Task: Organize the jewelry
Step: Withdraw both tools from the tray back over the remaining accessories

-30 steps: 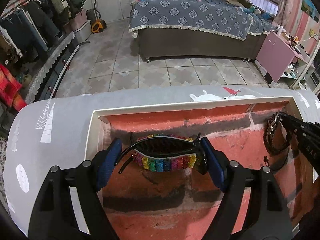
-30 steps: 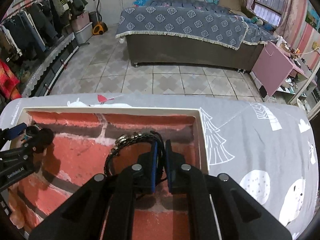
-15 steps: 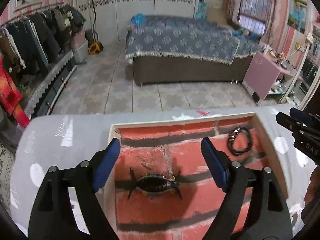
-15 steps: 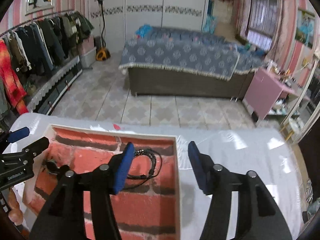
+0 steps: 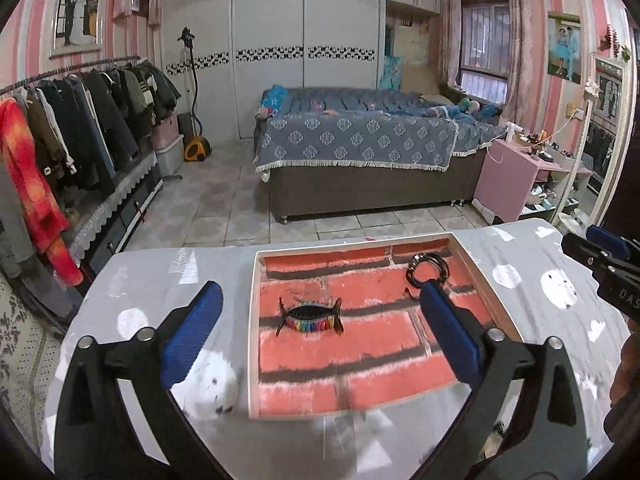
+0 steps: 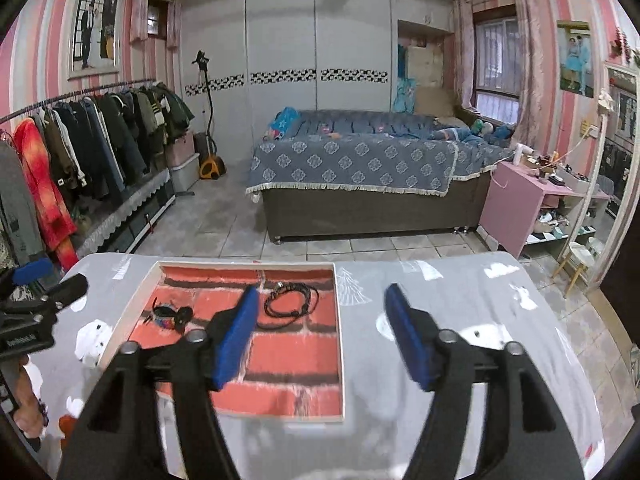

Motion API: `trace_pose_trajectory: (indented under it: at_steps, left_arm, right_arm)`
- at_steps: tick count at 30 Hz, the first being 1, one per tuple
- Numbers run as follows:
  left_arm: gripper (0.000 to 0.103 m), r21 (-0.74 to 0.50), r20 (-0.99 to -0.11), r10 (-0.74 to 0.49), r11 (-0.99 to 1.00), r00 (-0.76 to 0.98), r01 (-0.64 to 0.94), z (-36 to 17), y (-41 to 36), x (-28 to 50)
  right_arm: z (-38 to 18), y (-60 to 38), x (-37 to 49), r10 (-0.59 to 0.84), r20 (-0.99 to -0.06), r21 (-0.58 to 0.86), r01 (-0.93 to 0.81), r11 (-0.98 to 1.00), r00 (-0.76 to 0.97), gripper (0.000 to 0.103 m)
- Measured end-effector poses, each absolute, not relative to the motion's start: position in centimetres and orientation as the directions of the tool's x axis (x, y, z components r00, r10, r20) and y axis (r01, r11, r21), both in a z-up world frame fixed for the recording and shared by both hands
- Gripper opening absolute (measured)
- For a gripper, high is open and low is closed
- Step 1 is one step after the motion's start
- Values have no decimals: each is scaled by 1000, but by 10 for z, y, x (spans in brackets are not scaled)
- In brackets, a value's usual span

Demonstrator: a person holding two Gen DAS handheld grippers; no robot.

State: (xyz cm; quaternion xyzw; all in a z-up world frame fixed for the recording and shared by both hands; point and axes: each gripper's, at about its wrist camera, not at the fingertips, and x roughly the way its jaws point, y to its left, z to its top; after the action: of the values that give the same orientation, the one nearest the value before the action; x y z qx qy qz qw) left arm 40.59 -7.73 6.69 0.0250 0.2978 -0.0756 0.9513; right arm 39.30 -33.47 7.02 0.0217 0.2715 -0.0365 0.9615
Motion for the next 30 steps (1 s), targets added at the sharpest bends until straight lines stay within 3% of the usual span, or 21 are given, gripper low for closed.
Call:
trace_pose_trajectory:
  at_steps: [5, 8, 30]
  left_arm:
    - [98, 25, -552, -117, 987, 826, 156, 68, -69, 369]
    - [98, 25, -555, -111, 988, 824, 150, 65, -61, 350]
    - [98, 23, -613, -43, 997, 789, 72, 6, -2, 248]
  right_arm:
    - [57, -337, 348, -80, -512, 4, 95, 995, 855, 71]
    - [49, -347, 328, -89, -511, 17, 114, 993, 855, 78]
    - [-28, -367, 215, -93, -600, 72, 169, 983, 794, 78]
